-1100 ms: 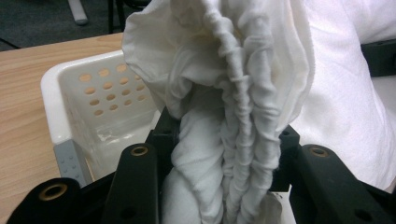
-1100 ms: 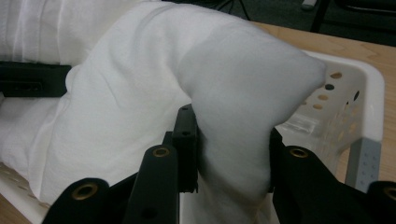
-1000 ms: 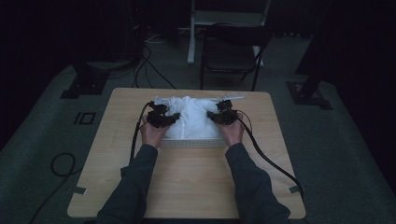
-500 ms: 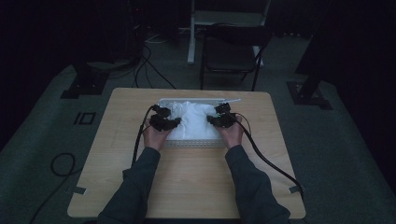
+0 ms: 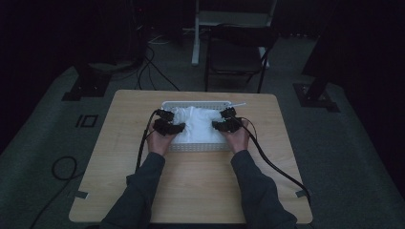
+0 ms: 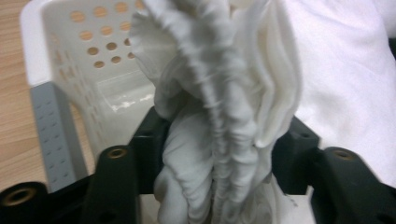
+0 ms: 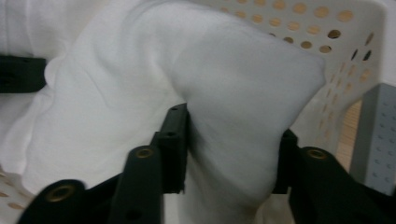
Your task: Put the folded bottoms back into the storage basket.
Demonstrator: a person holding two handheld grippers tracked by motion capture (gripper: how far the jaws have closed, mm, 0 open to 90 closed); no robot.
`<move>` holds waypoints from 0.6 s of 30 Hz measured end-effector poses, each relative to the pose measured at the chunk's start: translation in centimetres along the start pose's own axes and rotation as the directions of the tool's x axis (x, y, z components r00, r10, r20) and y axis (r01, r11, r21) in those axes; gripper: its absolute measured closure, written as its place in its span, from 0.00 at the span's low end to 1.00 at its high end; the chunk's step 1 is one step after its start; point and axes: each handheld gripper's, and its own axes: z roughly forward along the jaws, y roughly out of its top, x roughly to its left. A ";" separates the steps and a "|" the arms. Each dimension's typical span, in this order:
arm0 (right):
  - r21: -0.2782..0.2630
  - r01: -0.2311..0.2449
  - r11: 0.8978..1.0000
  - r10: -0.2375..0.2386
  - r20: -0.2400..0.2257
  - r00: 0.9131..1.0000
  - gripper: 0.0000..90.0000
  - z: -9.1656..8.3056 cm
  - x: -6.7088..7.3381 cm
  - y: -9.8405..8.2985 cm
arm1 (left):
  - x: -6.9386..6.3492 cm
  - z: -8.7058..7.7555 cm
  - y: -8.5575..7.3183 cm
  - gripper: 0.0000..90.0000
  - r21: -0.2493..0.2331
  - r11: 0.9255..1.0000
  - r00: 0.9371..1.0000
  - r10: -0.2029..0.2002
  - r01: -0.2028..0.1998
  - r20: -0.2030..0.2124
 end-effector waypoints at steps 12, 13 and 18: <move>-0.055 0.029 0.998 -0.024 0.089 0.996 0.40 -2.5 -0.8 0.5 | 2.5 -2.6 0.0 0.36 -0.093 0.993 0.998 -0.069 0.069 0.011; -0.065 0.033 0.997 -0.027 0.096 0.995 0.40 -2.8 -0.9 0.6 | 2.7 -2.8 0.1 0.35 -0.098 0.993 0.998 -0.068 0.069 0.009; -0.096 0.027 0.995 -0.015 0.119 0.993 0.39 -3.6 -1.8 0.3 | 3.7 -4.0 -0.2 0.35 -0.139 0.987 0.997 -0.080 0.078 -0.006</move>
